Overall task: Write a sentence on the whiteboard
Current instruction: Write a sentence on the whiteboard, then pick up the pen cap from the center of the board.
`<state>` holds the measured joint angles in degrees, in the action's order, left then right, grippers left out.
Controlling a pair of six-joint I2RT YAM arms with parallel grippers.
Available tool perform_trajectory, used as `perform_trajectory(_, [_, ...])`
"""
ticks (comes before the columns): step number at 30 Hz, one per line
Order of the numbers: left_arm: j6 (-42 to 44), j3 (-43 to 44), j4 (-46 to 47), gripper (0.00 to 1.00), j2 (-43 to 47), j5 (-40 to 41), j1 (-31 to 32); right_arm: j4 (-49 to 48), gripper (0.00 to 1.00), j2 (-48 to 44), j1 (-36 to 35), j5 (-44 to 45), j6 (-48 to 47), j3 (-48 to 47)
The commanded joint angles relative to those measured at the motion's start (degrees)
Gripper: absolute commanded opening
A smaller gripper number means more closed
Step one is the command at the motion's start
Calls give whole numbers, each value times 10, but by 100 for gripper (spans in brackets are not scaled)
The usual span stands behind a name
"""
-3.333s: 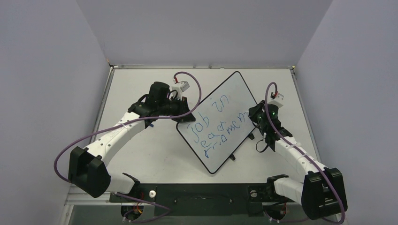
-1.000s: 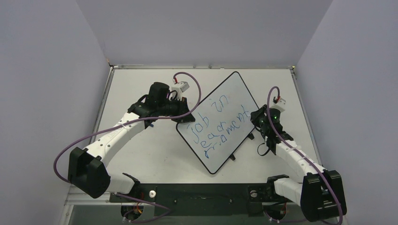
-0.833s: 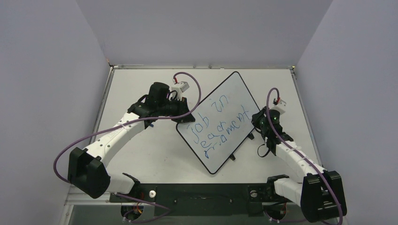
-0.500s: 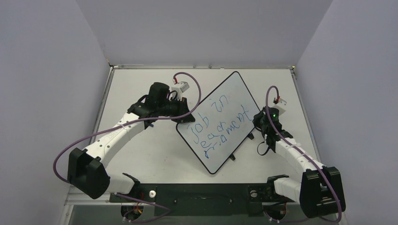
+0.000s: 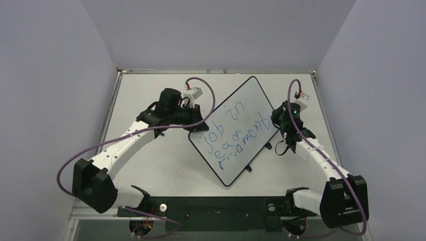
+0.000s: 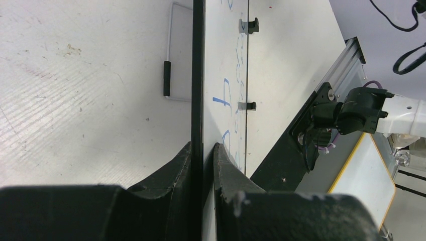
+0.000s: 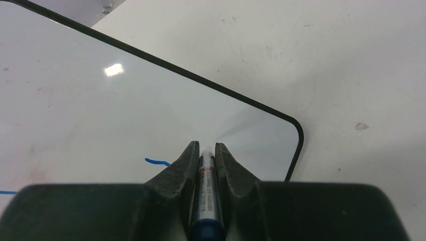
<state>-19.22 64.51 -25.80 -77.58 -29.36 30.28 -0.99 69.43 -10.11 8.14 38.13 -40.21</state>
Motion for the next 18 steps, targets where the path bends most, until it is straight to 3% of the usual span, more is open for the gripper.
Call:
perform_trajectory(1, [61,-5,-27,0,10,55,4,47,0,-70,-1,23,-15,-30])
perform_trajectory(7, [60,1,-28,0,5,58,4,70,0,-128,-1,14,-25,-24])
perform_trajectory(18, [51,-11,-43,0,33,67,5,73,0,-148,-1,4,-27,-11])
